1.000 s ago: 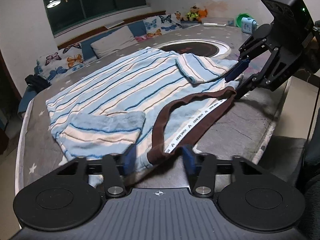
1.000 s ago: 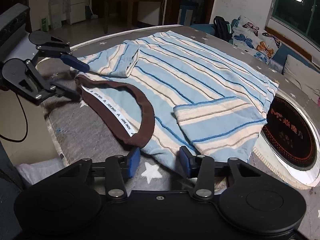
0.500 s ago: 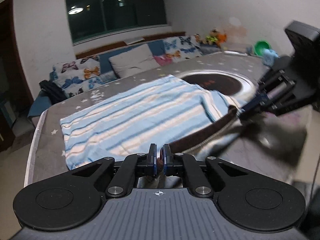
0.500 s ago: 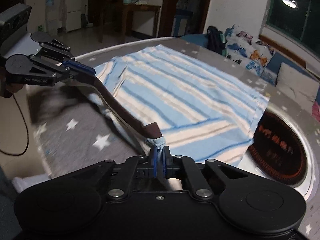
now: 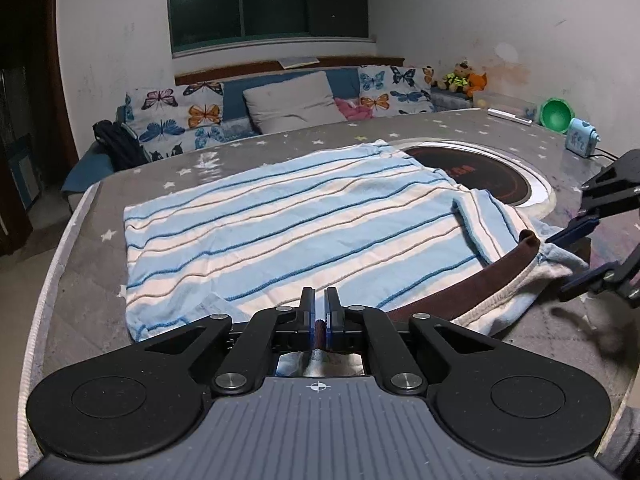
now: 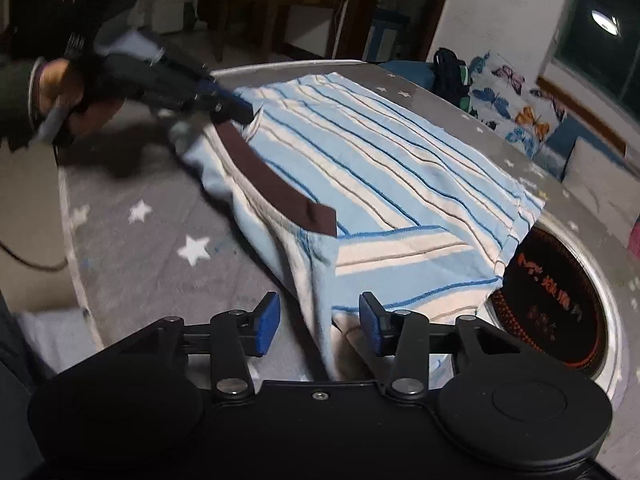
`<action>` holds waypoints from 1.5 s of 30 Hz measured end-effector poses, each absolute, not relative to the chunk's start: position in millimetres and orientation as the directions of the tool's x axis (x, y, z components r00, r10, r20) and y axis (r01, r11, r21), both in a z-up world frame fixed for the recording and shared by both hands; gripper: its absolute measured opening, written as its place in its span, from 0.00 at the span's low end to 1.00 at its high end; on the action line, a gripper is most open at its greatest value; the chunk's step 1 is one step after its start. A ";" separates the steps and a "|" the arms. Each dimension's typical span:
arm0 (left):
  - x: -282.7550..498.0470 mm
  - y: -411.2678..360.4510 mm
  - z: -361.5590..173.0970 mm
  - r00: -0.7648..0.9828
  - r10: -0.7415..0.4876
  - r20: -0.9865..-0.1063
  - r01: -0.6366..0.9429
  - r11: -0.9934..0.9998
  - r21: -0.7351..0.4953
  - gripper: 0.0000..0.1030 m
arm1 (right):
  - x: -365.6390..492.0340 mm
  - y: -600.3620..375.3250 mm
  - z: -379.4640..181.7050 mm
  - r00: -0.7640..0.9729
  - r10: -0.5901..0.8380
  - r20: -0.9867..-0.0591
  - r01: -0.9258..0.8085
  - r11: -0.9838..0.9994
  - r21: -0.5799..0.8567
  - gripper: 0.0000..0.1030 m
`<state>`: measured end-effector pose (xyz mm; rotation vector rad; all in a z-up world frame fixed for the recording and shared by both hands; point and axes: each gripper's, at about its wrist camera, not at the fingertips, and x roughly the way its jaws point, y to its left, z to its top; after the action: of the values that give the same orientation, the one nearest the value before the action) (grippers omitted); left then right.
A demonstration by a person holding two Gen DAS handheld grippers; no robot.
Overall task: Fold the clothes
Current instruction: 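Lift the shirt by the collar with both grippers and fold it over the hem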
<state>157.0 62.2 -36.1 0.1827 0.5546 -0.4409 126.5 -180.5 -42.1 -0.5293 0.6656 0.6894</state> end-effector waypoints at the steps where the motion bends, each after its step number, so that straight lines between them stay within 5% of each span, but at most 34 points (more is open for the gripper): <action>1: 156.7 62.8 -36.2 0.758 -0.356 -0.546 0.452 0.891 0.047 0.05 | 129.9 -177.1 -43.4 0.583 0.396 -0.710 -0.717 0.662 -0.219 0.44; 3: 150.3 65.8 -32.3 0.752 -0.375 -0.542 0.472 0.881 0.045 0.05 | 137.0 -170.7 -45.6 0.576 0.391 -0.718 -0.713 0.670 -0.207 0.19; 5: 139.5 69.3 -27.5 0.753 -0.391 -0.529 0.493 0.868 0.061 0.06 | 144.0 -169.6 -44.3 0.561 0.406 -0.721 -0.717 0.674 -0.178 0.12; 9: 110.9 78.7 -20.6 0.757 -0.402 -0.514 0.526 0.843 0.115 0.15 | 154.4 -173.6 -39.9 0.547 0.428 -0.719 -0.700 0.705 -0.113 0.10; 11: 96.6 83.6 -19.5 0.755 -0.404 -0.516 0.536 0.834 0.132 0.32 | 160.4 -176.2 -37.9 0.538 0.441 -0.718 -0.688 0.723 -0.072 0.10; 17: 56.5 86.6 -29.5 0.763 -0.369 -0.531 0.549 0.803 0.230 0.54 | 174.5 -177.5 -31.9 0.527 0.455 -0.718 -0.661 0.751 -0.009 0.10; 28: 46.7 75.3 -56.2 0.757 -0.324 -0.567 0.596 0.698 0.397 0.58 | 198.2 -180.5 -27.0 0.506 0.470 -0.723 -0.612 0.787 0.084 0.11; 33: 57.3 75.3 -61.4 0.736 -0.341 -0.585 0.629 0.664 0.405 0.56 | 204.6 -178.8 -28.0 0.505 0.464 -0.728 -0.605 0.792 0.085 0.11; 35: 62.5 77.7 -60.2 0.719 -0.353 -0.599 0.642 0.667 0.377 0.31 | 205.1 -177.9 -28.6 0.506 0.461 -0.729 -0.608 0.790 0.077 0.11; 38: 76.8 85.7 -58.8 0.685 -0.365 -0.630 0.646 0.703 0.296 0.12 | 203.3 -177.2 -29.5 0.516 0.456 -0.725 -0.614 0.787 0.059 0.11; 45: 70.0 94.1 -37.5 0.725 -0.362 -0.586 0.578 0.782 0.232 0.07 | 167.9 -176.5 -15.1 0.567 0.447 -0.692 -0.665 0.744 -0.064 0.07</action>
<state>70.0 94.1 -37.5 0.4210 0.5475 -0.5355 167.9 -176.5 -15.1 -0.3372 0.7082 0.6678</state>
